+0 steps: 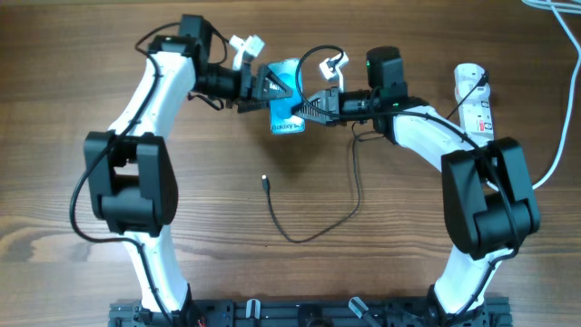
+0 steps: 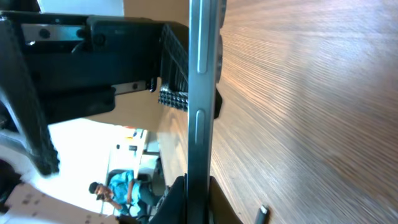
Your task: Plug charger to phone and switch on socket
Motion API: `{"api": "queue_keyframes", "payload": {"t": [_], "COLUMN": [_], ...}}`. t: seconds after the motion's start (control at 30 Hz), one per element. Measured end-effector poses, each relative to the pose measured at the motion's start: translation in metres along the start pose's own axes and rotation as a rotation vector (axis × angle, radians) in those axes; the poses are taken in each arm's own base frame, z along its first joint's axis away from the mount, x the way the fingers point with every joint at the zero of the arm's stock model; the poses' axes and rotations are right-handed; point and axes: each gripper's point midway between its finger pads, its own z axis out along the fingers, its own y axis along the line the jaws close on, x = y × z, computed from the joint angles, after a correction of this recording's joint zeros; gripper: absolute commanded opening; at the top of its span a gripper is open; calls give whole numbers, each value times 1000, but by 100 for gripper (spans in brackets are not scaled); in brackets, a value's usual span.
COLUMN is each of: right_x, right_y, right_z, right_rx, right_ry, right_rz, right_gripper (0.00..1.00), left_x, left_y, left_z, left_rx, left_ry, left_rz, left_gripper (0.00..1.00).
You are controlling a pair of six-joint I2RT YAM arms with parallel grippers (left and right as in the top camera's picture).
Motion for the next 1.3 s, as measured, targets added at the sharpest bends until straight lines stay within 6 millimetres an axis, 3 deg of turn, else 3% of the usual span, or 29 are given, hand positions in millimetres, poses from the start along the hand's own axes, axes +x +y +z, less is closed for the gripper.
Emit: {"api": "queue_keyframes", "payload": {"t": [0.23, 0.53, 0.93, 1.03, 1.13, 1.3], "right_x": [-13, -19, -17, -15, -14, -14], "right_y": [25, 63, 68, 71, 72, 74], "right_z": [-1, -2, 4, 9, 12, 12], "right_rx": [-93, -216, -219, -218, -220, -222], "right_ry": [-15, 9, 21, 23, 28, 29], "right_rz": [-76, -153, -92, -94, -94, -97], "right_gripper": [4, 4, 4, 4, 4, 4], "left_x": [-10, -17, -18, -19, -19, -19], "left_y": [-22, -66, -60, -58, -58, -57], "left_z": [-18, -31, -31, -32, -32, -32], "left_rx": [114, 315, 288, 282, 280, 272], "left_ry": [-62, -110, -115, -120, -120, -120], "left_rz": [87, 182, 197, 198, 199, 198], "left_gripper": [61, 56, 29, 28, 21, 21]}}
